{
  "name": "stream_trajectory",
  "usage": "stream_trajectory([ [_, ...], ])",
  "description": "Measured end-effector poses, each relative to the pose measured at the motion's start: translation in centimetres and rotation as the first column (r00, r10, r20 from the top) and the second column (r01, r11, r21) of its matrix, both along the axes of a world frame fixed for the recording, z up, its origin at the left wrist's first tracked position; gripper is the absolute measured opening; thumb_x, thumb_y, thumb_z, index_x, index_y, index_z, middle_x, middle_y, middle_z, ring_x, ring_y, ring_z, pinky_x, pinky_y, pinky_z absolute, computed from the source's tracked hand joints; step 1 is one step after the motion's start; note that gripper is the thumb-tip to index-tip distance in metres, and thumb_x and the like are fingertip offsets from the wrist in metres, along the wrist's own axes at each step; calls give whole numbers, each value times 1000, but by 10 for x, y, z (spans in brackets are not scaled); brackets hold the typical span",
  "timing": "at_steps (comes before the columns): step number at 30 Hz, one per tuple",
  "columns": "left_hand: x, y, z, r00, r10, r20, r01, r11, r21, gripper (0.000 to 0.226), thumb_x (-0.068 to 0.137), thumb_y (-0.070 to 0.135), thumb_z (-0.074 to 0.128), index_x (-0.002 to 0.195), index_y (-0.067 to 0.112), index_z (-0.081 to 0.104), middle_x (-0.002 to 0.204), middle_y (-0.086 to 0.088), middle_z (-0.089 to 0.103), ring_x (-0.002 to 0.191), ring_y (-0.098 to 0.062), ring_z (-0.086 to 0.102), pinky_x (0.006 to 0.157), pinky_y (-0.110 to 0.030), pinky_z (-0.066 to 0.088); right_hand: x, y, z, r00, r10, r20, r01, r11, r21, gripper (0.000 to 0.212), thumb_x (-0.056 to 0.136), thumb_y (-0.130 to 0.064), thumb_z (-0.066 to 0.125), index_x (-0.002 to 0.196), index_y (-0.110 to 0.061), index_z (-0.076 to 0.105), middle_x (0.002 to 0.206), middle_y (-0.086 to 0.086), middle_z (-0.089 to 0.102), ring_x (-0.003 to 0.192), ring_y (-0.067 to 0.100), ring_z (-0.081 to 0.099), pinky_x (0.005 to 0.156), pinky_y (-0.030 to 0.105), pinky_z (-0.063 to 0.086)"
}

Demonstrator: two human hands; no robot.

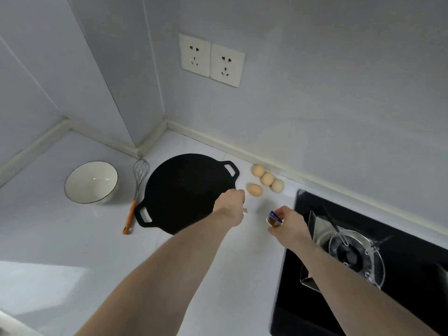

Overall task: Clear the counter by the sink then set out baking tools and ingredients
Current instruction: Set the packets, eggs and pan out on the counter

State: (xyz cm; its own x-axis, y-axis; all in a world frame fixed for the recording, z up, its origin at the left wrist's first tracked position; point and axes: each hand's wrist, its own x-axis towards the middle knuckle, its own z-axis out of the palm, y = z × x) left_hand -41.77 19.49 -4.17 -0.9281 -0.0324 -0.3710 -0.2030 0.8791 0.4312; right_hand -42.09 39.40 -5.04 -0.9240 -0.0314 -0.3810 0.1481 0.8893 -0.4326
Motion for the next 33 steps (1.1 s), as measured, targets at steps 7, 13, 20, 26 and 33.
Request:
stream_trajectory([
  [7, 16, 8, -31, 1000, 2, 1, -2, 1000, -9, 36, 89, 6, 63, 122, 16, 57, 121, -4, 49, 95, -24, 58, 80, -33, 54, 4, 9, -24, 999, -22, 29, 21, 1000, 18, 30, 78, -22, 75, 106, -23, 64, 102, -2, 66, 92, 20, 64, 80, 31, 54],
  [13, 12, 20, -31, 998, 48, -44, -49, 999, -5, 43, 88, 42, 70, 118, 18, 52, 113, -2, 51, 94, -23, 60, 80, -37, 55, -1, 16, -33, 999, -23, 22, 22, 999, 24, 31, 76, -21, 75, 104, -24, 63, 102, -2, 64, 91, 19, 63, 81, 32, 54],
  [20, -15, 34, -33, 995, -1, -100, -3, 999, -44, 36, 91, 43, 66, 113, 17, 56, 110, -4, 58, 101, -29, 60, 76, -36, 48, -24, 23, -42, 999, -16, -36, 16, 1000, -12, 35, 74, -31, 82, 105, -24, 67, 102, 0, 59, 93, 21, 61, 74, 30, 50],
  [26, -39, 31, -35, 986, -67, -154, 67, 998, -10, 35, 92, 23, 70, 125, 16, 59, 122, -4, 54, 108, -29, 56, 82, -35, 46, -35, 24, -45, 999, -15, -44, 16, 1000, 19, 39, 77, -26, 82, 112, -22, 67, 104, -1, 53, 95, 23, 60, 79, 32, 50],
  [33, -50, 19, -43, 981, -91, -171, 95, 995, 18, 36, 88, 16, 76, 122, 14, 62, 124, -5, 51, 106, -28, 58, 93, -35, 47, -49, 18, -51, 995, -26, -92, 25, 999, -21, 36, 81, -18, 76, 115, -20, 67, 102, -4, 47, 94, 21, 55, 77, 27, 39],
])
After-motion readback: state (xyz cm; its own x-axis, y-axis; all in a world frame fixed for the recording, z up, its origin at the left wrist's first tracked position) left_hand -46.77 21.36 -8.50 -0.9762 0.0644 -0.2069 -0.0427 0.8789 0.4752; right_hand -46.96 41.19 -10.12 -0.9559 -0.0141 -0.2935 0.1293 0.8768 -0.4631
